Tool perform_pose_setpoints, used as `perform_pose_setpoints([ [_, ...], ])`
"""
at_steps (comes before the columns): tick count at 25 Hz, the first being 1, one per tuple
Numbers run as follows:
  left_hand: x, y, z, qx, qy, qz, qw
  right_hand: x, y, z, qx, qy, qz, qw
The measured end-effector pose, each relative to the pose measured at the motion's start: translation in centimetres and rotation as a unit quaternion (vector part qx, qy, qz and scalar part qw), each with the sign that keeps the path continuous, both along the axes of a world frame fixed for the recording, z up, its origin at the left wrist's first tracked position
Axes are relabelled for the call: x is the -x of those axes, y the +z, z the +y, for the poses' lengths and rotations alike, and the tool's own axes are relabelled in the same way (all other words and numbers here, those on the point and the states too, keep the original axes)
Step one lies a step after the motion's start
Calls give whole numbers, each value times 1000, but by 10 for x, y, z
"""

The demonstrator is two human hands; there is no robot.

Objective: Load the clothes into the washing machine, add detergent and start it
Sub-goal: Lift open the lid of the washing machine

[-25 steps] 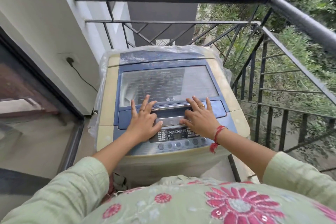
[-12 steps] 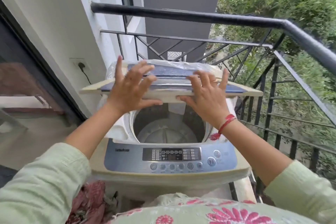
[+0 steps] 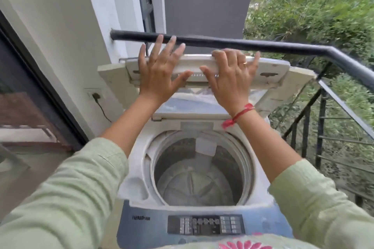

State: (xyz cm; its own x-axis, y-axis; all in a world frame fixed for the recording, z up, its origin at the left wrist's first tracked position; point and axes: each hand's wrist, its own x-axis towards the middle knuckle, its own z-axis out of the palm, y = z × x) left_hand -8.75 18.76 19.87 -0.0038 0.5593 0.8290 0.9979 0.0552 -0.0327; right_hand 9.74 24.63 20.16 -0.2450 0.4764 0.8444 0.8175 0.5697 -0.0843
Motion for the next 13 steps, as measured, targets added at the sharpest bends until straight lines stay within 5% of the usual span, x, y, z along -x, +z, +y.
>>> perform_pose_setpoints([
  [13,38,18,108,89,16,-111,990,52,4,119,26,-10,-30,999],
])
